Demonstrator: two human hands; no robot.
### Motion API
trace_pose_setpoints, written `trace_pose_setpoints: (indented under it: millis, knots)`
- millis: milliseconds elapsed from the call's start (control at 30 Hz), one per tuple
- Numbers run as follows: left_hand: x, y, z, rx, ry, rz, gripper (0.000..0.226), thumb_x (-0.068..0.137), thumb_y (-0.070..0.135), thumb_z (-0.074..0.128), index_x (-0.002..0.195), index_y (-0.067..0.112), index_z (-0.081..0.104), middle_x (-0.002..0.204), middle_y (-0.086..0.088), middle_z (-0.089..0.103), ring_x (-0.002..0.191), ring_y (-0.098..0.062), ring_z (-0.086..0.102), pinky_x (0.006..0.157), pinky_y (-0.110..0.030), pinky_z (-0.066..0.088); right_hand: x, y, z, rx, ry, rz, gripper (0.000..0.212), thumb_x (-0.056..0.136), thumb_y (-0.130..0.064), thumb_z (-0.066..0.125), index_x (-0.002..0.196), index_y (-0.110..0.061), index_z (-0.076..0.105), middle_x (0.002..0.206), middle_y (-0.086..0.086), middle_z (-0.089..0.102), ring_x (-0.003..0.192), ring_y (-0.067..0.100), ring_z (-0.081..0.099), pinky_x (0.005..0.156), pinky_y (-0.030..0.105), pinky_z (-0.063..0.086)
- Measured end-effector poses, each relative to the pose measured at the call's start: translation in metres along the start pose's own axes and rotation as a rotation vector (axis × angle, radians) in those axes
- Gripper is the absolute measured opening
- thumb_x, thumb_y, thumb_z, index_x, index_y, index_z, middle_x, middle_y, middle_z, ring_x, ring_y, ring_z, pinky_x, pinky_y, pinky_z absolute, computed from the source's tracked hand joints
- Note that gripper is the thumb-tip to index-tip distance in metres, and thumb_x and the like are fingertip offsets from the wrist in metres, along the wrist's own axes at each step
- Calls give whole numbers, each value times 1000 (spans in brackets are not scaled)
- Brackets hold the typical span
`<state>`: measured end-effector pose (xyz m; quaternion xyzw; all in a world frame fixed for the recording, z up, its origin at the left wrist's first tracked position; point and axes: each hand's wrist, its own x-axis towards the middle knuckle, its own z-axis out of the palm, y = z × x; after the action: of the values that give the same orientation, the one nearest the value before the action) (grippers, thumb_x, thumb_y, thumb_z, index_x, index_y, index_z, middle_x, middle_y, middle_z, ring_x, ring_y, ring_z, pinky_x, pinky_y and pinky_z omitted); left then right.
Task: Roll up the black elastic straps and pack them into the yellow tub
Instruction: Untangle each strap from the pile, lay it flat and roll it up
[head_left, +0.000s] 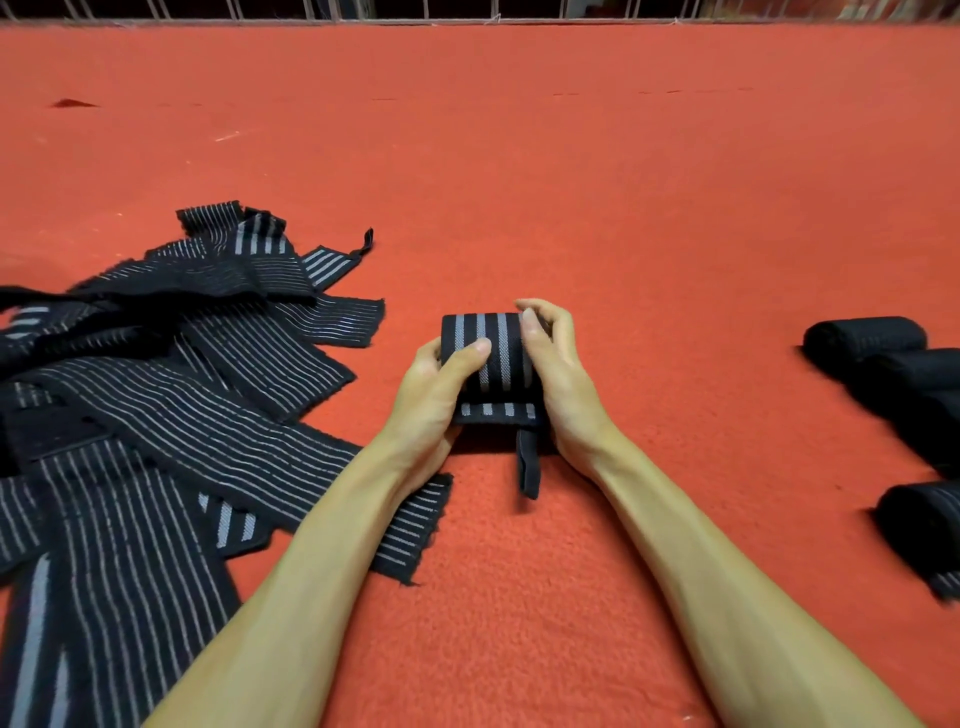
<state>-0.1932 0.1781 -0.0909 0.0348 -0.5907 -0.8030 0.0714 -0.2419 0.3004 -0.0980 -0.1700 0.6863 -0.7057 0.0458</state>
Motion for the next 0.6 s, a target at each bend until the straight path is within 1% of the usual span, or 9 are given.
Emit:
trace_pose_setpoints:
  millis: [33, 100, 167, 233, 367, 433, 500, 567, 600]
  knots:
    - [0, -2, 1, 9, 22, 11, 59, 77, 30, 69, 126, 0, 54, 116, -19, 66, 104, -28, 66, 89, -38, 54, 0, 2, 1, -37, 25, 21, 49, 71, -79, 53, 110, -49, 50, 131, 6, 51, 124, 20, 51, 108, 49, 40]
    - [1, -6, 2, 21, 52, 19, 78, 70, 32, 74, 135, 2, 42, 125, -19, 62, 110, -28, 64, 90, -36, 54, -1, 4, -1, -3, 29, 47, 63, 72, -73, 58, 120, -33, 52, 126, 3, 60, 118, 18, 58, 104, 47, 45]
    - [0, -10, 4, 37, 54, 33, 76, 72, 26, 74, 137, 9, 36, 124, -13, 61, 109, -21, 64, 87, -31, 54, -3, 5, -6, 127, 8, 72, 62, 80, -56, 63, 125, -14, 54, 119, 8, 66, 109, 22, 65, 97, 44, 50]
    - [-2, -9, 6, 46, 26, 76, 68, 77, 18, 74, 135, 20, 38, 121, -5, 61, 108, -14, 64, 87, -28, 53, -4, 1, -10, 280, 0, 67, 52, 87, -35, 63, 128, -5, 50, 114, 11, 67, 102, 23, 67, 90, 38, 54]
    - [-8, -1, 11, 158, 47, 140, 54, 83, 11, 72, 124, 37, 49, 112, 4, 65, 103, -13, 68, 85, -27, 56, -2, -4, -17, 365, -11, 116, 38, 95, -10, 57, 132, -6, 46, 113, 10, 62, 98, 18, 65, 82, 28, 54]
    - [-16, 5, 12, 267, 78, 135, 52, 83, 16, 74, 125, 38, 52, 107, 1, 69, 95, -11, 70, 77, -24, 56, -4, -12, -25, 238, -37, 131, 34, 95, -6, 56, 129, -10, 48, 114, 10, 61, 100, 19, 63, 82, 27, 53]
    - [-23, 12, 17, 432, 21, 109, 51, 82, 26, 76, 125, 39, 54, 104, 3, 72, 93, -8, 70, 73, -24, 56, -10, -24, -43, 67, -71, 131, 33, 93, -5, 60, 124, -15, 51, 113, 7, 62, 100, 18, 62, 77, 26, 53]
    - [-27, 18, 34, 536, -49, 75, 47, 82, 33, 76, 124, 39, 57, 104, 6, 73, 97, -11, 69, 78, -33, 58, -18, -39, -70, -12, -75, 171, 33, 92, -5, 62, 120, -20, 55, 113, 8, 64, 99, 19, 63, 72, 27, 52]
    - [-29, 21, 46, 528, -69, 54, 45, 81, 34, 76, 123, 38, 59, 103, 5, 73, 98, -14, 69, 81, -39, 59, -21, -45, -85, -27, -70, 192, 31, 91, -5, 63, 117, -22, 57, 115, 9, 64, 101, 21, 63, 74, 31, 51]
